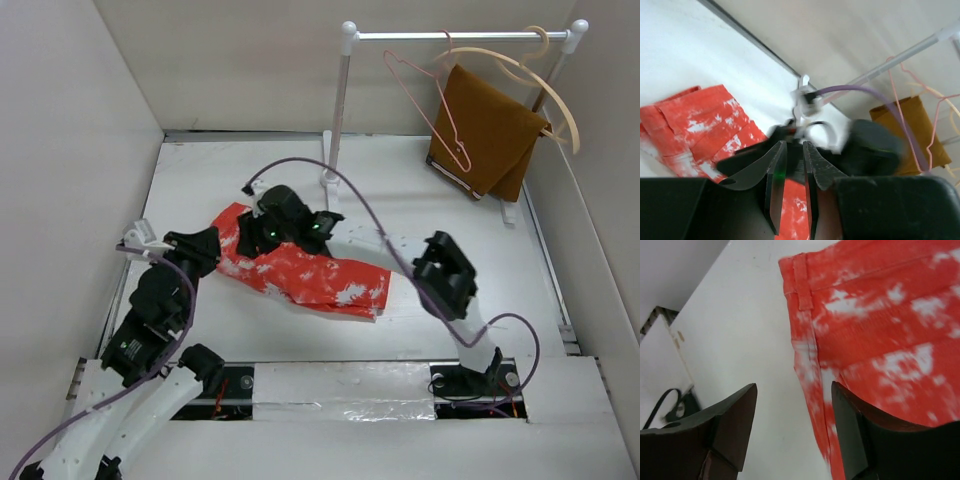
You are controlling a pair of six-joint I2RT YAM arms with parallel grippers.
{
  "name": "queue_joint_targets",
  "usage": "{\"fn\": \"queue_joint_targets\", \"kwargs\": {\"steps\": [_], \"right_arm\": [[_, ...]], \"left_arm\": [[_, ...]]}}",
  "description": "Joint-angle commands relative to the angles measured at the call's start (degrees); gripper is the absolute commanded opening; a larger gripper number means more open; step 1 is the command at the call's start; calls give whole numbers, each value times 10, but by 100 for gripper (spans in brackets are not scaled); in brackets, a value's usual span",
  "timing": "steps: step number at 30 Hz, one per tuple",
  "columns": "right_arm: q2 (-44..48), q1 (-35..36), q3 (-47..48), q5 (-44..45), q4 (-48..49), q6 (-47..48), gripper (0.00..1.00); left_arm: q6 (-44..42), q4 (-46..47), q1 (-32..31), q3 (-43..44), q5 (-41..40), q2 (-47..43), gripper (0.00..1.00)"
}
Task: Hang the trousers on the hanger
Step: Fold the trousers at the center of the board, then pick up the hanger from the clothesline.
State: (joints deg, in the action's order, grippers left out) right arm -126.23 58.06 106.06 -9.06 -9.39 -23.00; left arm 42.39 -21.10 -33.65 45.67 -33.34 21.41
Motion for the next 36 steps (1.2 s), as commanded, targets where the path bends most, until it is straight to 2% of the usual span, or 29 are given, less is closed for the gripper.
{"fn": "queue_joint_targets", "kwargs": {"steps": [1, 2, 3, 4, 5, 8, 9, 10, 13, 14, 16, 17, 18, 20, 21, 22, 25, 27, 28, 30, 32, 36], "right_arm": [[176, -36, -63, 8, 106, 16, 53], [207, -41, -128, 24, 120, 23, 41], [270, -54, -159, 32, 122, 28, 24], [303, -61, -187, 40, 120, 34, 0], [336, -69, -237, 56, 112, 49, 0], [460, -103, -296, 90, 88, 80, 0], [490, -115, -326, 109, 73, 85, 0], [546, -144, -338, 116, 66, 88, 0], [619, -208, -369, 122, 34, 88, 0], [656, -254, -374, 117, 23, 91, 0], [681, -324, -376, 73, -16, 103, 0], [683, -324, -372, 59, -33, 107, 0], [687, -362, -370, 49, -46, 111, 0], [693, -396, -380, 45, -56, 122, 0], [699, -431, -383, 46, -57, 128, 5], [700, -449, -382, 47, -59, 136, 22], [654, -527, -341, -17, -91, 189, 51], [622, -558, -298, -38, -121, 196, 55], [602, -583, -297, -45, -113, 195, 62], [582, -609, -301, -93, -61, 176, 66], [530, -632, -289, -149, -40, 169, 68], [439, -644, -227, -202, -69, 185, 67]], "left_arm": [[22, 81, 1, -43, 35, 56, 18], [26, 99, 1, -58, 61, 69, 19], [32, 116, 1, -78, 71, 102, 19], [37, 154, 1, -87, 83, 120, 19], [38, 175, 6, -99, 100, 137, 19], [37, 257, 6, -124, 103, 229, 28], [39, 271, 11, -124, 98, 288, 30], [39, 295, 20, -116, 98, 321, 33], [42, 332, 72, -88, 130, 432, 41], [43, 344, 90, -84, 157, 453, 41], [55, 375, 149, -85, 204, 502, 41], [59, 388, 167, -91, 214, 513, 41], [64, 399, 183, -97, 219, 528, 41], [75, 422, 217, -127, 221, 535, 41], [80, 422, 225, -137, 213, 532, 41], [93, 421, 232, -163, 204, 524, 41], [104, 462, 262, -243, 201, 484, 41], [109, 469, 294, -268, 216, 466, 41], [107, 471, 305, -283, 225, 463, 41], [103, 469, 321, -290, 252, 457, 41], [100, 455, 327, -296, 260, 449, 41], [103, 448, 327, -331, 281, 372, 41]]}}
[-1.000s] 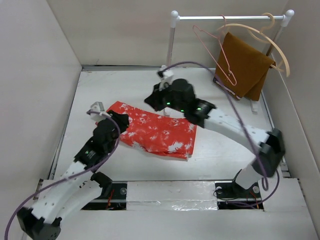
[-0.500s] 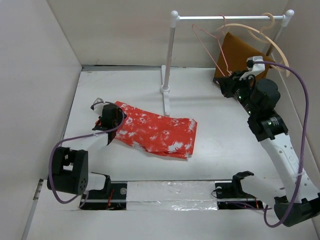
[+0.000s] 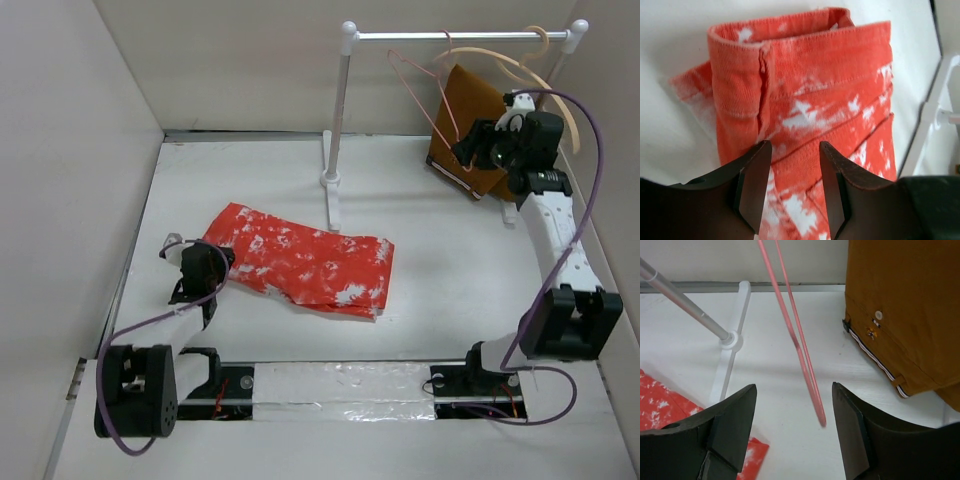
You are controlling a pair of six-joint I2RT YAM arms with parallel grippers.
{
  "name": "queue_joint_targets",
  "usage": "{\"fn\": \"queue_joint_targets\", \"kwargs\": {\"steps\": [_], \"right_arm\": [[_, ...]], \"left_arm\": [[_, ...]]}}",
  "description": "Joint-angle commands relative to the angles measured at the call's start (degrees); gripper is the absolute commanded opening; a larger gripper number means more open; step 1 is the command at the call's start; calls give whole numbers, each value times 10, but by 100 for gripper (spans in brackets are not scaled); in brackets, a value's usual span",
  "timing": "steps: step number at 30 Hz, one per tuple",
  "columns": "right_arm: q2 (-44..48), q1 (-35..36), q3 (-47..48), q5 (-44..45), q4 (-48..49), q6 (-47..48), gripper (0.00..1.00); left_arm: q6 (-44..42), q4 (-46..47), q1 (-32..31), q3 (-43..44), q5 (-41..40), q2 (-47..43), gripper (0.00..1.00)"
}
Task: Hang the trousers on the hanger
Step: Pick up the hanger from the clothesline.
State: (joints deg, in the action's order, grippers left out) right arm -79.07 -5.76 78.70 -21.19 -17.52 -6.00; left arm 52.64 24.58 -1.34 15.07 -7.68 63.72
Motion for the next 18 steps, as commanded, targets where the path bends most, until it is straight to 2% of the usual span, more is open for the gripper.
{"fn": "queue_joint_targets", "kwargs": {"steps": [1, 4, 8, 9, 10, 13, 15, 16, 18], "right_arm": [[-42, -6, 51, -87, 16, 13, 65], [-53, 3, 35, -104, 67, -8, 62], [-78, 34, 65, -58, 51, 3, 49], [-81, 39, 70, -38, 47, 6, 44], [-85, 53, 73, -30, 46, 8, 34], [-78, 81, 66, 17, 54, 13, 15], [-76, 94, 62, 49, 58, 18, 8], [-75, 99, 62, 59, 58, 20, 0], [-74, 111, 61, 79, 61, 20, 0]], "left_arm": [[0, -6, 4, -42, 32, -71, 41], [-4, -33, 4, -45, 46, -148, 41], [-23, -74, 4, -17, 73, -222, 40], [-24, -82, -1, -12, 74, -242, 39], [-25, -91, -8, -2, 74, -250, 38], [-28, -97, -31, 15, 95, -264, 33], [-31, -98, -40, 26, 104, -263, 29], [-34, -95, -46, 40, 108, -263, 27], [-38, -92, -52, 56, 121, -256, 26]]}}
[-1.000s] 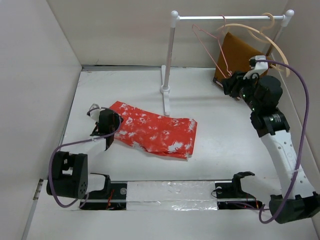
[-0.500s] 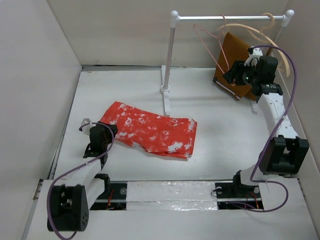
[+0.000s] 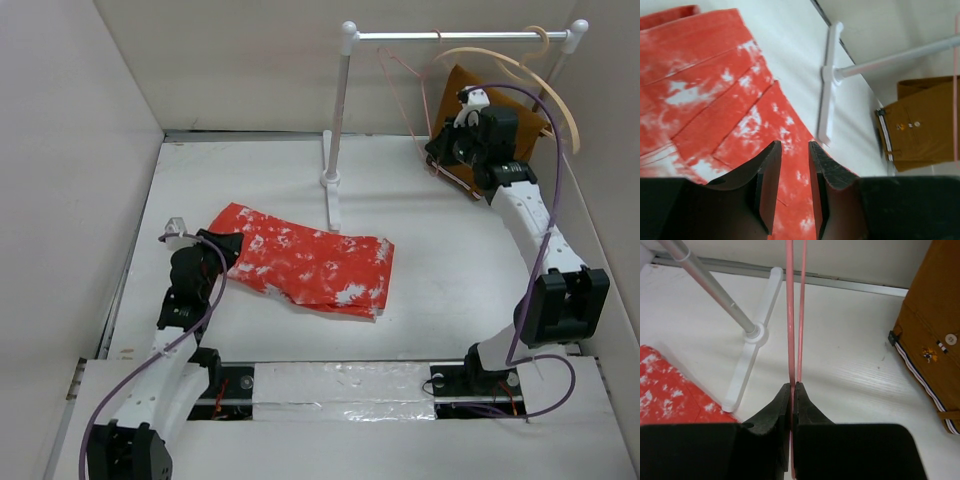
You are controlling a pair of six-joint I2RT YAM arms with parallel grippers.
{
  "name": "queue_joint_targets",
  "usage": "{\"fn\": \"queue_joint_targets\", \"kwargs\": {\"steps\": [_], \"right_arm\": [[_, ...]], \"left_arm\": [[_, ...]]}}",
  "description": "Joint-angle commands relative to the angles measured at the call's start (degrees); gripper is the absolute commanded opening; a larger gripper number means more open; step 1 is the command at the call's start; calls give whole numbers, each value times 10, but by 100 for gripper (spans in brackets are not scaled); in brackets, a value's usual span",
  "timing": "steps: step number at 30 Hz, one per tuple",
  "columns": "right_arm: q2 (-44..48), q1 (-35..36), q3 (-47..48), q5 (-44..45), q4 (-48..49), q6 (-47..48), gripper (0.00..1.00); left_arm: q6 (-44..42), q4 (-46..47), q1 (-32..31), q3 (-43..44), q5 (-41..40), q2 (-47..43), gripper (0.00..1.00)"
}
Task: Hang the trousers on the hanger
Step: Pick up the hanger from the clothesline.
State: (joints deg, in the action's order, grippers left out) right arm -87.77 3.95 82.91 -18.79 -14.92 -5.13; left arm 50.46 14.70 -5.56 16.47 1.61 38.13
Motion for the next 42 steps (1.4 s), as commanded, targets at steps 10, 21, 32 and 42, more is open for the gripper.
{"fn": "queue_joint_targets", "kwargs": {"steps": [10, 21, 32, 42], "right_arm": [[96, 56, -18, 161, 80, -11, 0], [160, 51, -93, 180, 53, -30, 0], [267, 102, -361, 219, 69, -90, 0], [347, 132, -510, 238, 63, -112, 0]], "left_arm": [[-38, 55, -128, 184, 19, 135, 21], [-145, 18, -400, 407, -183, 328, 35], [-213, 2, -500, 534, -229, 443, 44], [-269, -45, -539, 705, -260, 653, 43]]}}
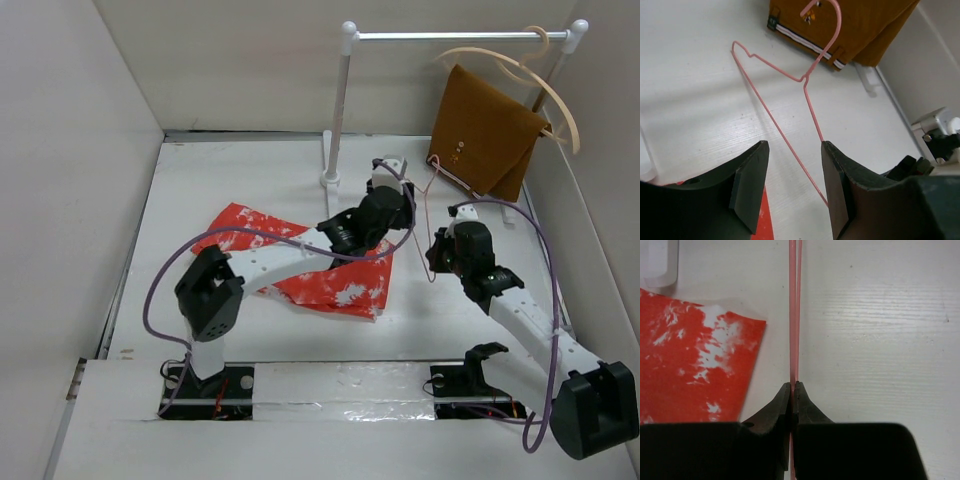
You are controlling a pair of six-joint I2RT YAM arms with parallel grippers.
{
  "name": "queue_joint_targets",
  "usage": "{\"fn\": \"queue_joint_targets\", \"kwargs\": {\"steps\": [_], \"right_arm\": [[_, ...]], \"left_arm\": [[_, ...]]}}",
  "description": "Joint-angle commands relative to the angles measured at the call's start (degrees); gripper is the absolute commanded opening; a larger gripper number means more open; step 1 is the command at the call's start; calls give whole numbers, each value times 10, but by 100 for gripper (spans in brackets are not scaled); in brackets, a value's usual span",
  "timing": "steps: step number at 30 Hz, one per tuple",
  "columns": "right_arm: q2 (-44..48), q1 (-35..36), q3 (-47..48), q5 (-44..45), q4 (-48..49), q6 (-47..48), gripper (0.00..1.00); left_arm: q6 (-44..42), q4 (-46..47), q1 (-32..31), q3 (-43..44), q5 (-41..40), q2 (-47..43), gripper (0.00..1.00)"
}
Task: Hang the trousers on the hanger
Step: Pick up the hanger from the clothesline.
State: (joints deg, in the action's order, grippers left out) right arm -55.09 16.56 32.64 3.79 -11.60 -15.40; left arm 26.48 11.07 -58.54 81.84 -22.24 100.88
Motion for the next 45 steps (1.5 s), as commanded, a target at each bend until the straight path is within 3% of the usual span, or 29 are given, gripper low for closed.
{"fn": "queue_joint_targets", "kwargs": {"steps": [1, 9, 14, 24, 30, 34, 39, 42, 43, 45], "right_arm": [[24, 11, -16, 10, 32, -9, 0], [46, 28, -27, 5, 26, -13, 0], [62, 28, -30, -1, 23, -16, 0], [69, 44, -41, -4, 20, -28, 0], [78, 49, -43, 10, 15, -33, 0], [69, 49, -41, 17, 16, -35, 0], [71, 55, -38, 39, 10, -41, 0], [77, 55, -33, 39, 3, -42, 23], [82, 55, -31, 36, -2, -41, 38], [98, 60, -28, 28, -18, -42, 51]], "left_arm": [[-36, -17, -9, 79, -26, 40, 43], [-56, -37, -9, 197, -26, 152, 42], [-64, -49, -3, 255, -54, 195, 36], [-62, -87, 29, 376, -3, 293, 32], [-51, -88, 34, 378, 5, 308, 27], [-45, -83, 34, 359, 4, 296, 0], [-36, -54, 34, 310, 11, 253, 0], [-25, -51, 34, 283, 18, 233, 0], [-17, -20, 34, 262, 24, 209, 0], [-6, 6, 34, 207, 38, 187, 0]]}}
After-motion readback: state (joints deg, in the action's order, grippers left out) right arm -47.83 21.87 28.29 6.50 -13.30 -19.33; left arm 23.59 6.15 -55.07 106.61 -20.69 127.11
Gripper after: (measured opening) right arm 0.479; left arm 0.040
